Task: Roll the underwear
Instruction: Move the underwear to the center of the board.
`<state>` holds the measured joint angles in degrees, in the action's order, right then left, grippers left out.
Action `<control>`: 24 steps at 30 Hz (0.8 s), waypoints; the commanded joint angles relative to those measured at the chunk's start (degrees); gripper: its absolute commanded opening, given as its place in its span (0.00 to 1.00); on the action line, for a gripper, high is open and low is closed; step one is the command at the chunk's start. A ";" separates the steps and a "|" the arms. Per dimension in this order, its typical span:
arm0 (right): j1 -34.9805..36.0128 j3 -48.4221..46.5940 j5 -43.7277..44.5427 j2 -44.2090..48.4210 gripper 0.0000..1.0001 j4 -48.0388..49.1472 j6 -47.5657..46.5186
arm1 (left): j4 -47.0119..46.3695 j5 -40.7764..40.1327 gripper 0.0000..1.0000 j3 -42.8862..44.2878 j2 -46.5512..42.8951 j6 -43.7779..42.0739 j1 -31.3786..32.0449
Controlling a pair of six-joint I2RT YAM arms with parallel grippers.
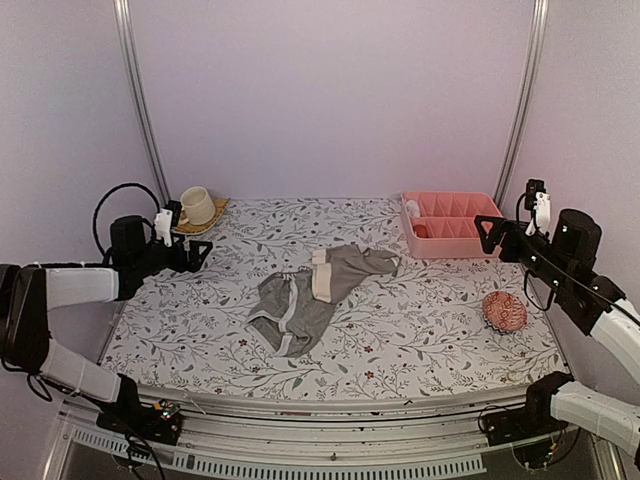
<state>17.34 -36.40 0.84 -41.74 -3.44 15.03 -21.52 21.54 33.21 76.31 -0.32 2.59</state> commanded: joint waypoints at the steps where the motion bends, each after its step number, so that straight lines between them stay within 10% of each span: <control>1: -1.98 0.12 -4.24 1.64 0.99 -1.09 3.46 | -10.39 -0.26 0.98 0.72 2.69 1.81 1.57; 17: -3.61 -1.53 -27.88 -2.21 0.99 4.73 11.58 | -15.77 1.37 0.99 2.26 4.61 0.63 2.82; 24: 10.56 -9.27 -18.47 -18.53 0.99 1.11 6.57 | -12.15 10.68 0.99 5.10 7.81 -4.60 3.95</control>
<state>20.18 -40.36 -22.06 -52.62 -0.49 24.69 -35.70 25.91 35.86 81.82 -0.69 5.04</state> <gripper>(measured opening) 0.988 0.985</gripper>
